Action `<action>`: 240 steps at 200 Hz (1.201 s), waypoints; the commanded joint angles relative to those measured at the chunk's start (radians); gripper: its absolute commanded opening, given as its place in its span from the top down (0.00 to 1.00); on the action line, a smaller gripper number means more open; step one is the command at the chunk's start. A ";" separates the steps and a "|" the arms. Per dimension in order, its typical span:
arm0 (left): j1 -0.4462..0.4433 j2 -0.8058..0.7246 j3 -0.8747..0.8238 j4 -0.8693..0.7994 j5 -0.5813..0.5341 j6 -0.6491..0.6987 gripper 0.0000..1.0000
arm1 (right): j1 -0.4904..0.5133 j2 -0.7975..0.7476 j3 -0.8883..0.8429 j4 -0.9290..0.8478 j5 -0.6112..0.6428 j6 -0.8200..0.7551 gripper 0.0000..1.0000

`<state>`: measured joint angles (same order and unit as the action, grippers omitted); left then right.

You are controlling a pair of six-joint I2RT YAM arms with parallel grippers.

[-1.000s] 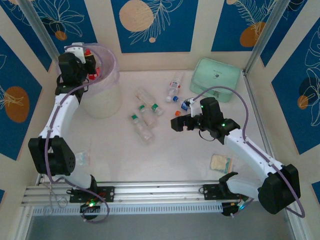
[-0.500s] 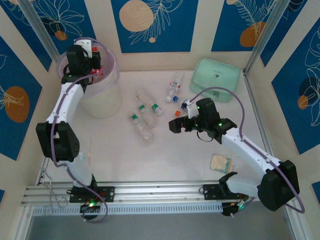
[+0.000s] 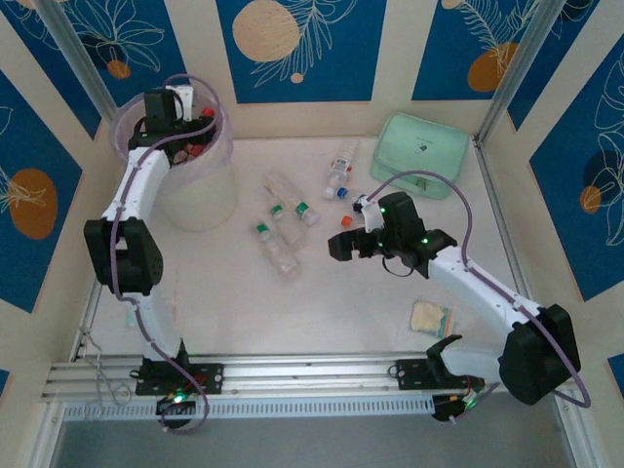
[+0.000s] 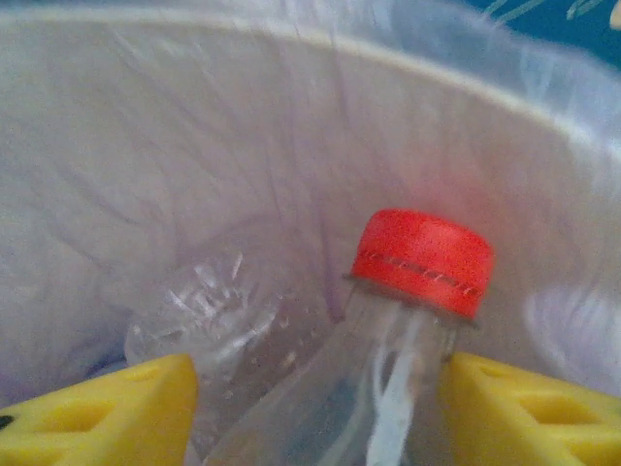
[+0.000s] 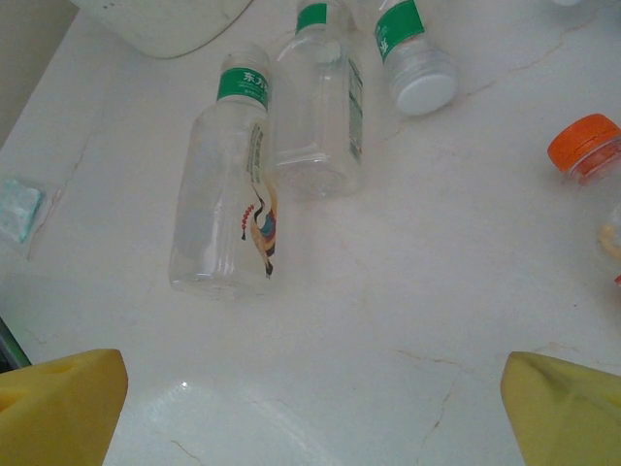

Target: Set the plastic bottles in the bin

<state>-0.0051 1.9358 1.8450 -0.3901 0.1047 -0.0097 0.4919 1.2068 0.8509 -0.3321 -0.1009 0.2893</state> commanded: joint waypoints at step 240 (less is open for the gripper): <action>-0.234 -0.956 -0.556 -0.347 -0.047 -0.378 0.02 | 0.401 0.633 0.353 0.013 0.289 0.010 0.03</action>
<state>-0.2073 1.0595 1.3788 -0.7773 0.0952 -0.2760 0.8902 1.8202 1.1763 -0.3733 0.1513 0.2558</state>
